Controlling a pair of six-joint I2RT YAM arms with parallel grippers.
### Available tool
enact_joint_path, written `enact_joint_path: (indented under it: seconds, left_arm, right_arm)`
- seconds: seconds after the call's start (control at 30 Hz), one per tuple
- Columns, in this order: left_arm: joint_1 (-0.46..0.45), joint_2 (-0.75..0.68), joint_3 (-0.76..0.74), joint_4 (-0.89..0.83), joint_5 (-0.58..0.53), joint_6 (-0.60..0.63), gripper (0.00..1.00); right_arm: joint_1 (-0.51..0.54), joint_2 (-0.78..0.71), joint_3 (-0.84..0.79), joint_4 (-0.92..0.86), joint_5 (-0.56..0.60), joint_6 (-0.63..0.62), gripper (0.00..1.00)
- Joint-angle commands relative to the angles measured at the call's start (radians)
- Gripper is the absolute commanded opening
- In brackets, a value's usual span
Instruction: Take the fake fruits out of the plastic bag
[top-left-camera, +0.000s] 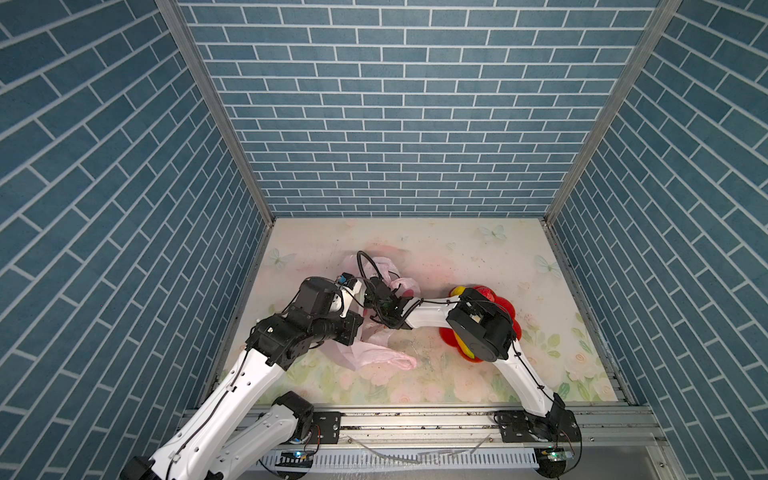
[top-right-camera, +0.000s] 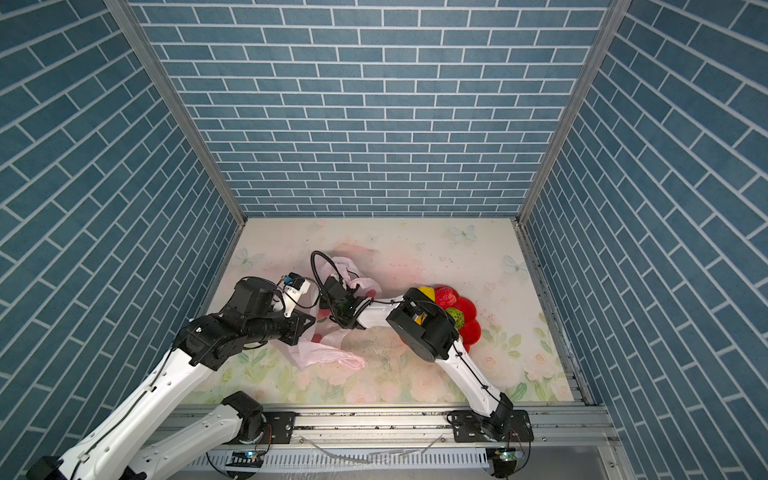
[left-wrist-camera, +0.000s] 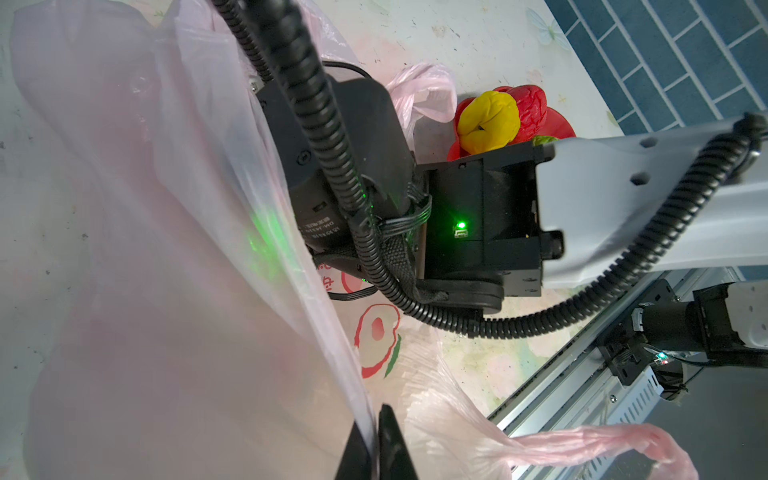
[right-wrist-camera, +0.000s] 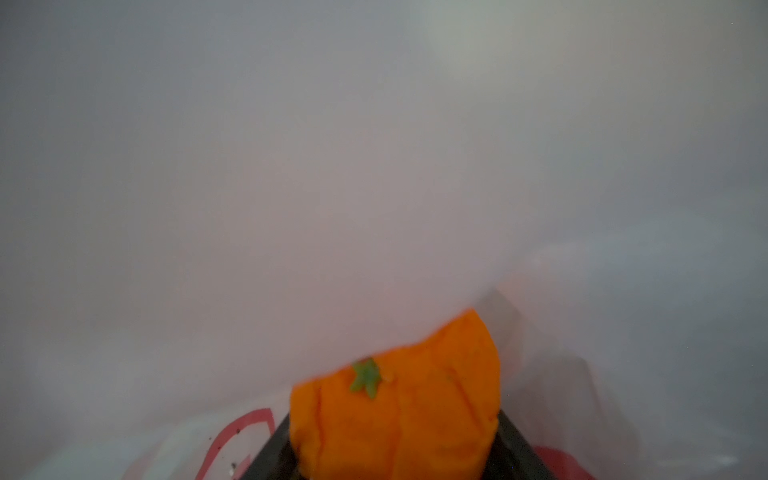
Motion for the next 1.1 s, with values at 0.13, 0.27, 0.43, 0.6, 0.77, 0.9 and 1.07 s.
enact_joint_path:
  seconds: [0.13, 0.27, 0.43, 0.6, 0.77, 0.9, 1.07]
  left_arm:
    - [-0.002, 0.012, -0.026, 0.026, -0.021, 0.001, 0.08]
    - [-0.001, 0.029, -0.024, 0.035, -0.048, 0.002, 0.09]
    - [-0.002, 0.041, -0.008, 0.05, -0.124, 0.0, 0.09]
    - [-0.002, 0.056, -0.003, 0.07, -0.155, 0.002, 0.09]
    - [-0.001, 0.051, -0.012, 0.087, -0.182, -0.002, 0.09]
    - [-0.001, 0.031, -0.006, 0.086, -0.246, -0.019, 0.09]
    - [-0.002, 0.006, -0.005, 0.086, -0.328, -0.036, 0.09]
  right_arm:
    - [-0.008, -0.109, -0.102, -0.008, -0.048, -0.021, 0.08]
    - [-0.006, -0.175, -0.158, -0.007, -0.068, -0.033, 0.06]
    - [-0.002, -0.241, -0.205, -0.016, -0.088, -0.046, 0.04]
    - [-0.001, -0.293, -0.24, -0.023, -0.095, -0.061, 0.03]
    - [-0.001, -0.325, -0.264, -0.025, -0.099, -0.069, 0.03]
    - [-0.001, -0.342, -0.28, -0.025, -0.113, -0.073, 0.03]
    - [-0.002, -0.375, -0.304, -0.031, -0.142, -0.08, 0.03]
